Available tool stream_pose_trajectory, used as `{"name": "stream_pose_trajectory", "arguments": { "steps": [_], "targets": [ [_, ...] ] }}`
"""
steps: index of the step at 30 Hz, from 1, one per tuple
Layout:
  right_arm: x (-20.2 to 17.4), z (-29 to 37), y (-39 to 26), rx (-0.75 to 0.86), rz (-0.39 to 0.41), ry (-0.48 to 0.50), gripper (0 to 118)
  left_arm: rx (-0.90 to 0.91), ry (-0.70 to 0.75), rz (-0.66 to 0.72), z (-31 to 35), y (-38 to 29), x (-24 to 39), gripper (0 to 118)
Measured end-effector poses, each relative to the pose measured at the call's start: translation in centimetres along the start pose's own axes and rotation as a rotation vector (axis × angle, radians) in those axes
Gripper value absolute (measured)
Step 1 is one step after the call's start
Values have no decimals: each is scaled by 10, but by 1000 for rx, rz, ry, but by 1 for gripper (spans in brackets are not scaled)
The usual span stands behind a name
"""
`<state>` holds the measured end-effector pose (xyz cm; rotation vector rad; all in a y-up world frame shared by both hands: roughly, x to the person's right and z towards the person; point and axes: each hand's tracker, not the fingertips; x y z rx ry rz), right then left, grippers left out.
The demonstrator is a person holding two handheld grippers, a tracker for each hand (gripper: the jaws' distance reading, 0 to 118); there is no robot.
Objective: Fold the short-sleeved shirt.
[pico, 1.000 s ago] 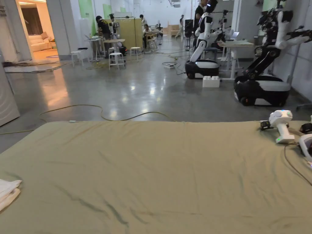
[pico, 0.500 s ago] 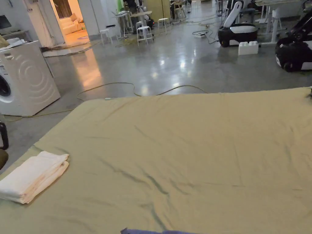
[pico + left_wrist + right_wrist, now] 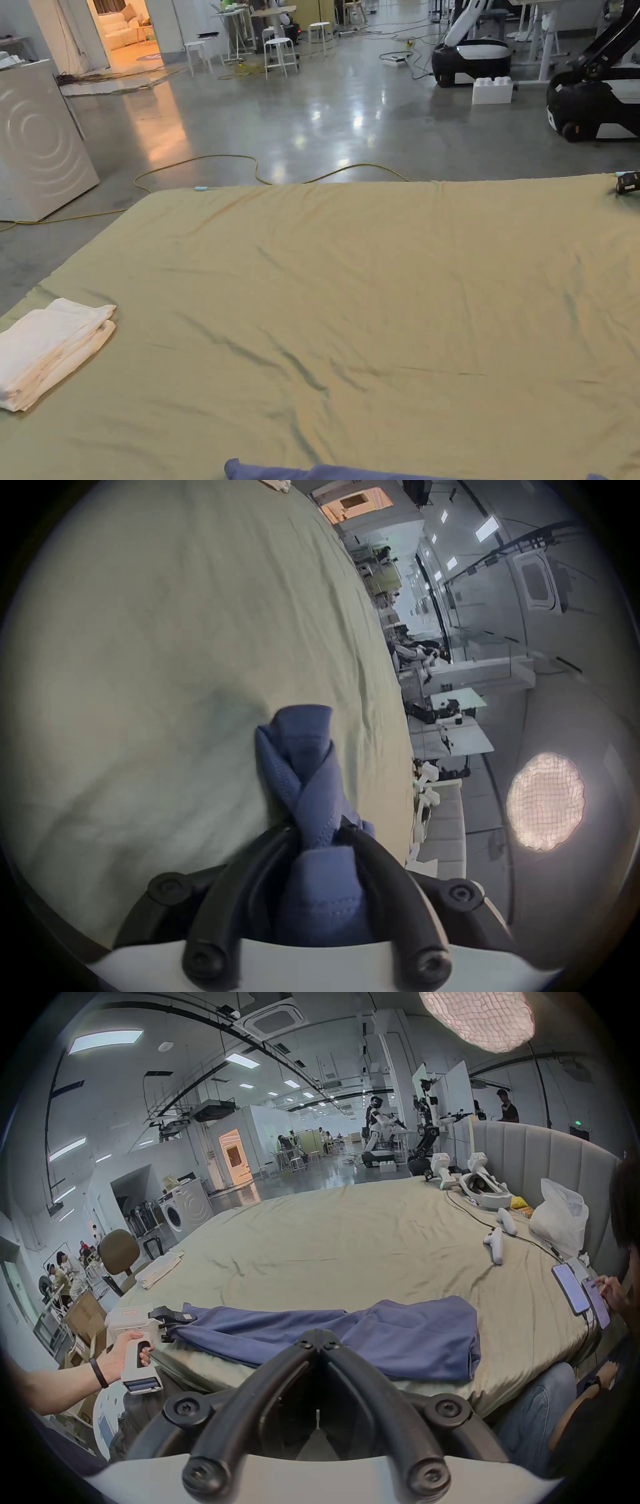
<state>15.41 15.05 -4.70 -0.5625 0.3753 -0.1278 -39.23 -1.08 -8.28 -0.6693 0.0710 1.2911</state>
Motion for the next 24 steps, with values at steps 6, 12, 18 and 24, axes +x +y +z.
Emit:
{"name": "stream_pose_trajectory", "arguments": {
  "steps": [6,12,18,24],
  "targets": [
    [0,3,-2,-10,26,-4,0,148,-21,9,38,8,17,15],
    [8,1,-9,-25,-6,13,0,153,62,-331,73,7,83,15],
    [7,7,-7,-7,-30,16,0,-42,2,-578,13,-69,147,15],
    [13,27,-10,7,82,-43,0,-274,59,-791,-77,-141,168,15]
  ]
}}
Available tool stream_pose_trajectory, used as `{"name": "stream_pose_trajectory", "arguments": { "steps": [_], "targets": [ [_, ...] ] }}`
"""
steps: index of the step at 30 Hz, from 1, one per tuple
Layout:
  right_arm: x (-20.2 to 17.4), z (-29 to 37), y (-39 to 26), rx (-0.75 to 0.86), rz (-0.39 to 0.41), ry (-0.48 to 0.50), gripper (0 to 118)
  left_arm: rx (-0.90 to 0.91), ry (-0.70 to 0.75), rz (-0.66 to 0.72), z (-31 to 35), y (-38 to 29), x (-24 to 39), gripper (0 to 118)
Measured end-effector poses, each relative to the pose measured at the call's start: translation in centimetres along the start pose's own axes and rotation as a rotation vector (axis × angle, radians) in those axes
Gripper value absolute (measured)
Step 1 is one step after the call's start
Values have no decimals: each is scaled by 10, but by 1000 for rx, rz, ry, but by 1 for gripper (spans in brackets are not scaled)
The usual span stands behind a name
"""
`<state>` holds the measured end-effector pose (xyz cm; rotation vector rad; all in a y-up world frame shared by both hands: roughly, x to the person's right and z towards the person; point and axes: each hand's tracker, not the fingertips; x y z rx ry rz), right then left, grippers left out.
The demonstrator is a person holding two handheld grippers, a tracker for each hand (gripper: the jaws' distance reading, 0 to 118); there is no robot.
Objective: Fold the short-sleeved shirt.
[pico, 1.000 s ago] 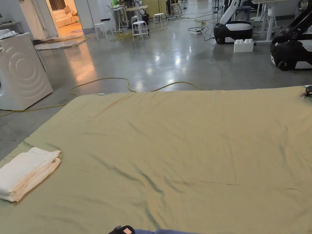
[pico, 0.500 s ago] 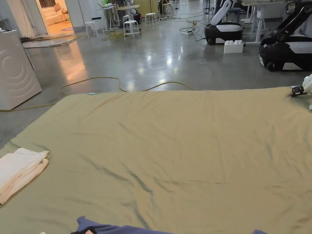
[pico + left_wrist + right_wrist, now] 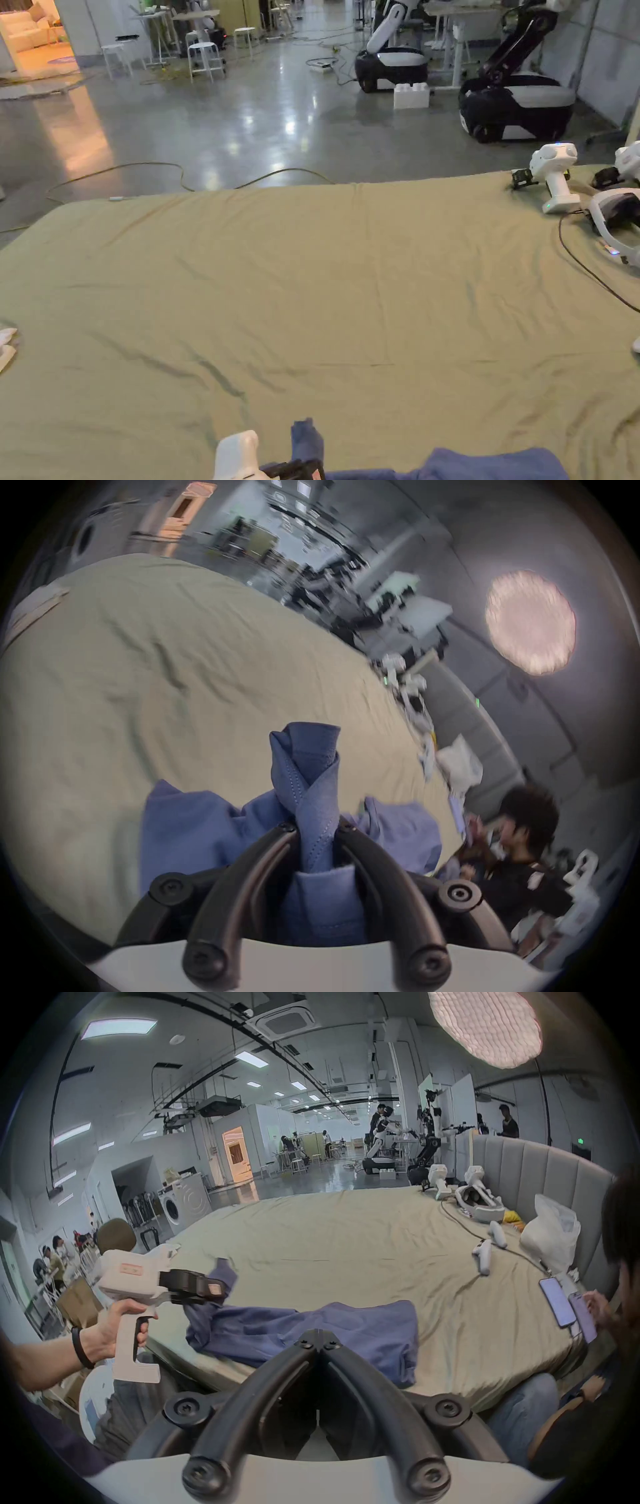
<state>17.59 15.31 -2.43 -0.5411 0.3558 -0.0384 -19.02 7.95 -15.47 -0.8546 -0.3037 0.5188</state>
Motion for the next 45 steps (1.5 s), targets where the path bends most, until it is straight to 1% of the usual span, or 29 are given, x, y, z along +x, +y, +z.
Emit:
{"name": "stream_pose_trajectory", "arguments": {
  "steps": [3,4,5,6,7,8,9,11,13,15,16,17,18,19,20,22,24,26,27,30,31,32,34,35,36,40,42,43,45],
  "targets": [
    [7,5,-6,-16,12,-25,0,-84,69,-70,-33,-10,27,16],
    [10,6,-8,-22,9,-31,0,-102,96,-102,-42,-12,32,25],
    [12,7,-11,-27,-2,-37,0,-106,130,-120,-48,-13,35,38],
    [15,8,-13,-33,-16,-41,0,-92,105,-104,-45,-11,31,46],
    [17,8,-15,-39,-27,-41,0,-87,58,-73,-40,-8,27,46],
    [18,8,-17,-46,-35,-41,0,-46,0,-8,-29,-5,20,73],
    [19,8,-18,-50,-38,-40,0,4,-68,55,-17,-2,11,81],
    [20,7,-22,-57,-41,-39,0,89,-115,139,2,3,2,82],
    [19,6,-24,-70,-44,-27,0,151,-91,217,16,3,-13,82],
    [17,4,-25,-80,-41,-17,0,102,-142,272,15,0,-21,78],
    [16,3,-25,-84,-38,-12,0,76,-128,271,10,-4,-21,72],
    [15,2,-25,-88,-34,-7,0,77,-114,253,5,-10,-19,49],
    [13,1,-25,-90,-29,-3,0,51,-117,242,-3,-15,-18,23],
    [12,1,-24,-90,-25,-2,0,30,-117,248,-14,-21,-16,13],
    [10,2,-23,-88,-20,-1,0,3,-121,275,-24,-27,-17,13],
    [8,4,-22,-82,-21,0,0,-66,-213,337,-50,-37,-22,13],
    [7,5,-23,-78,-44,17,0,-137,-164,305,-83,-42,-29,11],
    [7,6,-23,-80,-56,24,0,-200,-171,269,-100,-48,-30,5],
    [6,5,-23,-83,-59,23,0,-160,-165,264,-90,-48,-14,5],
    [5,2,-24,-92,-58,23,0,-143,-188,320,-70,-37,-21,5],
    [6,-1,-24,-96,-63,31,0,-112,-205,309,-54,-32,-27,9],
    [6,-3,-23,-100,-71,41,0,-67,-216,285,-37,-29,-32,28],
    [5,-6,-23,-101,-79,52,0,10,-208,270,0,-23,-49,75],
    [4,-8,-24,-101,-86,60,0,39,-206,284,22,-21,-57,85],
    [4,-11,-24,-105,-96,72,0,68,-201,310,39,-19,-71,88],
    [-3,-17,-26,-117,-100,98,0,183,-148,477,77,-24,-143,89],
    [-8,-17,-27,-122,-90,106,0,177,-142,553,77,-28,-164,89],
    [-10,-17,-27,-124,-85,110,0,149,-157,572,74,-31,-154,89],
    [-14,-16,-26,-131,-66,104,0,75,-205,566,56,-37,-155,89]
  ]
}}
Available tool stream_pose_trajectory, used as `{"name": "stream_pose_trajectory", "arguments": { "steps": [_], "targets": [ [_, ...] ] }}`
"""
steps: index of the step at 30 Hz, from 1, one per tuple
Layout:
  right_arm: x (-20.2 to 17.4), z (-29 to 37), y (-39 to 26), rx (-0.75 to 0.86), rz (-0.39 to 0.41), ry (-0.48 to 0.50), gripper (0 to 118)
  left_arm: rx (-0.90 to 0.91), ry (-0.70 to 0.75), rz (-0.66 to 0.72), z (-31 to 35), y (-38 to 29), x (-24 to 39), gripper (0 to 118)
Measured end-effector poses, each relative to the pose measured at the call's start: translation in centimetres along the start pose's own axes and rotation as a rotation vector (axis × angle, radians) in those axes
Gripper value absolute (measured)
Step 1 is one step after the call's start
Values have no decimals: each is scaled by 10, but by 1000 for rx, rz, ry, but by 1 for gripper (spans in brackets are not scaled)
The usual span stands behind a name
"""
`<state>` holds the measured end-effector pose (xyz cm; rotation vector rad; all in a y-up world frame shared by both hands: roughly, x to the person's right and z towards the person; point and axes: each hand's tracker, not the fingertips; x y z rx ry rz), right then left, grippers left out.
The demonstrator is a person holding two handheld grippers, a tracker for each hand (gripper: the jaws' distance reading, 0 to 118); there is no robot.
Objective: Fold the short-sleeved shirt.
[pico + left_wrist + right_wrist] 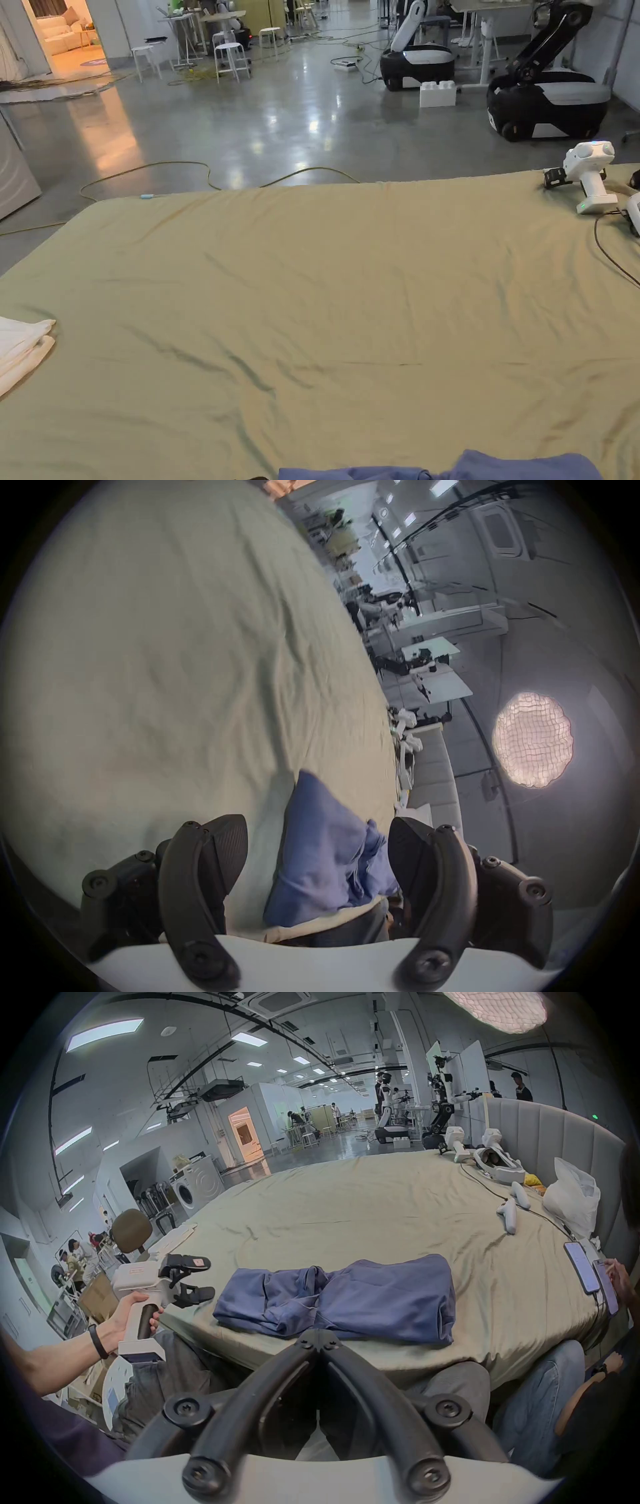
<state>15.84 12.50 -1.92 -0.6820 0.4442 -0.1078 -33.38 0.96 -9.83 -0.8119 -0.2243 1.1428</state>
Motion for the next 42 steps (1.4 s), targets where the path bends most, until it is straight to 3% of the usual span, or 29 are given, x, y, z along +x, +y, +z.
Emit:
{"name": "stream_pose_trajectory", "arguments": {
  "steps": [2,4,6,7,9,11,15,23,27,31,37,38,39,41,42],
  "targets": [
    [-4,1,1,-5,17,-16,0,-7,-11,-11,-20,-15,6,86],
    [-4,4,3,-4,16,-23,0,-5,-72,12,-36,-23,6,71],
    [-3,7,3,4,8,-31,0,-33,-44,31,-48,-20,11,15],
    [-2,8,4,5,3,-35,0,-27,33,-5,-52,-23,17,13],
    [0,9,3,9,-4,-48,0,-29,16,-38,-51,-23,19,12],
    [1,10,3,8,-8,-56,0,-20,-10,11,-37,-15,17,12],
    [4,7,-1,3,-19,-44,0,62,-21,-83,10,-10,32,12],
    [6,-9,-7,-3,-68,31,0,197,255,-365,88,15,65,12],
    [5,-10,-7,-9,-62,36,0,107,172,-466,44,-11,109,12],
    [6,3,-8,22,-56,31,0,-3,102,-445,-36,-47,146,12],
    [22,25,-21,40,-98,-42,0,-109,127,-489,-134,-88,171,12],
    [27,28,-25,40,-113,-53,0,-119,169,-533,-143,-96,179,18],
    [31,29,-27,34,-125,-65,0,-113,204,-572,-150,-100,183,35],
    [37,32,-30,23,-135,-90,0,-159,130,-586,-154,-95,184,77],
    [40,34,-31,21,-139,-97,0,-164,94,-567,-150,-96,185,82]
  ]
}}
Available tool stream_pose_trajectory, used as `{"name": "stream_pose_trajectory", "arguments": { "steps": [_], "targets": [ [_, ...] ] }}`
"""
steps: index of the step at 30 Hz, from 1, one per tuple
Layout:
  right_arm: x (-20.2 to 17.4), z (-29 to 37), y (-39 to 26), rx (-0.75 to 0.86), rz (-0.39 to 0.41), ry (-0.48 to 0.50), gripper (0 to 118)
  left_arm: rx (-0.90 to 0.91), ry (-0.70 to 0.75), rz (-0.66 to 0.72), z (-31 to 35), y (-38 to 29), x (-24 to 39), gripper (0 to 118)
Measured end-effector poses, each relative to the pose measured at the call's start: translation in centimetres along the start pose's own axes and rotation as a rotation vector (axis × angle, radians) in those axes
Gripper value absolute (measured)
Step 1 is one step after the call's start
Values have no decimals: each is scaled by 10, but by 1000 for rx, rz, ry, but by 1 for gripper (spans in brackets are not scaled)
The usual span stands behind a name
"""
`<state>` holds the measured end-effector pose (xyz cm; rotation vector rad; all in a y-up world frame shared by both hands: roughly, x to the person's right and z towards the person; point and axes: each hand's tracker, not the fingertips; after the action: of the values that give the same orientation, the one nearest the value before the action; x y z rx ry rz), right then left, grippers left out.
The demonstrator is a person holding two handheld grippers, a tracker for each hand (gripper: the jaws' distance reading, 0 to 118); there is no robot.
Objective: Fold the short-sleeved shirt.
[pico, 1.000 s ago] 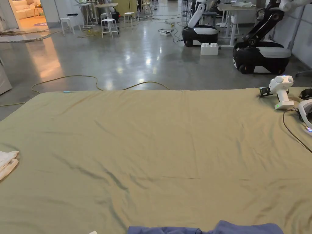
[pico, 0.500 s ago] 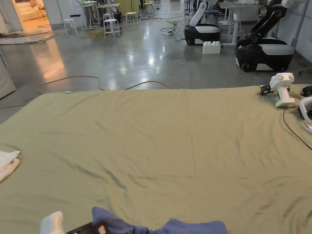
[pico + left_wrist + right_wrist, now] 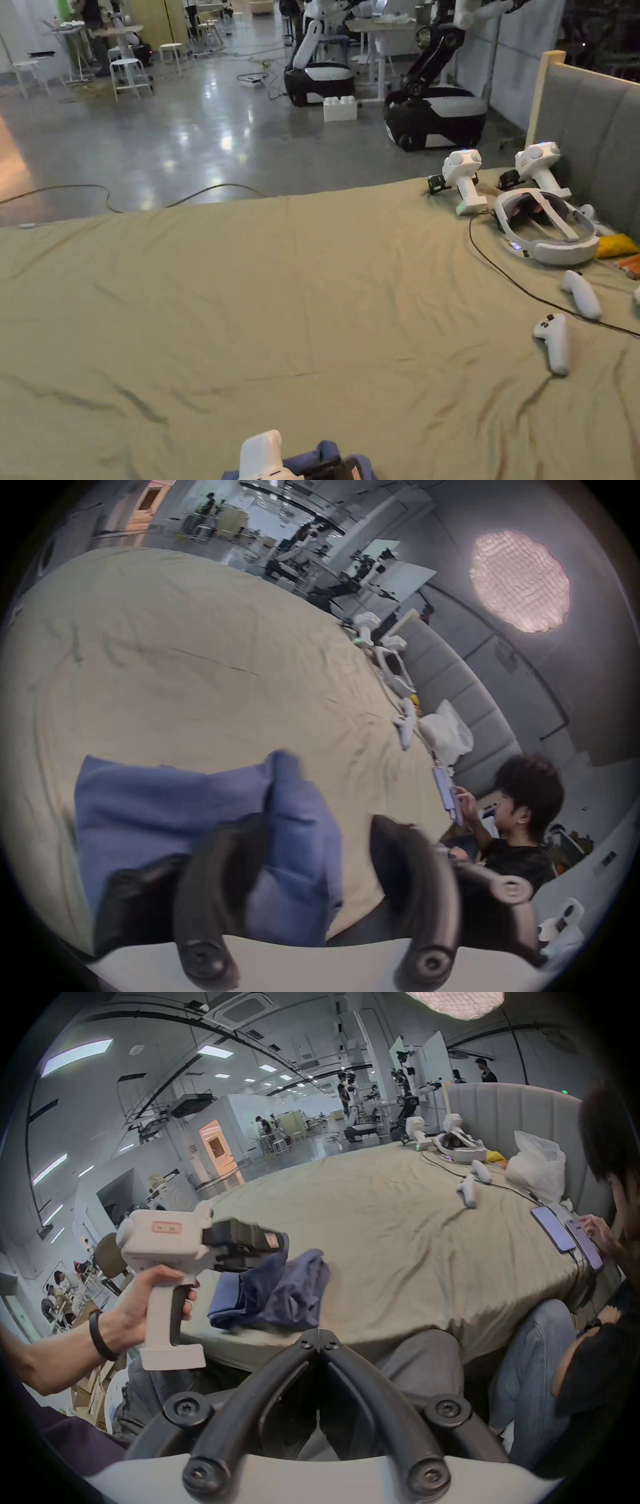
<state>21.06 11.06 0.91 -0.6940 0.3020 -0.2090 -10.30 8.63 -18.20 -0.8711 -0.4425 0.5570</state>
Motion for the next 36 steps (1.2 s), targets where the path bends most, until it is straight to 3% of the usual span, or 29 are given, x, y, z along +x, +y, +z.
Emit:
{"name": "stream_pose_trajectory", "arguments": {
  "steps": [4,6,8,10,11,14,15,16,21,22,23,24,26,28,33,35,36],
  "targets": [
    [12,1,-3,-7,-34,0,0,84,-1,46,22,7,-3,81],
    [14,-1,-3,-14,-35,-7,0,72,18,122,19,7,-16,75],
    [13,0,-3,-14,-23,-15,0,9,-40,163,4,3,-25,48],
    [13,1,-2,-18,-15,-13,0,-44,-48,153,-14,-8,-27,42],
    [12,1,-2,-19,-10,-14,0,-76,-12,128,-27,-13,-23,23],
    [10,1,-2,-26,3,-21,0,-148,58,48,-58,-29,-20,19],
    [9,0,-3,-27,5,-23,0,-144,102,36,-64,-33,-19,9],
    [8,-1,-2,-29,4,-23,0,-122,132,19,-66,-36,-17,7],
    [4,-35,12,-62,-79,80,0,-82,60,6,-30,-20,-1,8],
    [2,-47,18,-71,-65,88,0,-50,37,10,-15,-17,-1,10],
    [-1,-62,25,-88,-34,92,0,-7,10,11,4,-13,-3,25],
    [-6,-78,34,-97,15,92,0,37,-5,5,22,-8,-16,48],
    [-13,-110,50,-96,42,174,0,92,19,-9,57,-2,-24,96],
    [-16,-150,65,-129,2,267,0,153,30,2,93,-4,-31,100],
    [-27,-253,84,-331,80,119,0,209,126,78,141,-17,-75,100],
    [-24,-283,78,-510,101,30,0,216,121,135,146,-25,-93,100],
    [-18,-290,73,-524,60,35,0,223,109,182,145,-33,-109,100]
  ]
}}
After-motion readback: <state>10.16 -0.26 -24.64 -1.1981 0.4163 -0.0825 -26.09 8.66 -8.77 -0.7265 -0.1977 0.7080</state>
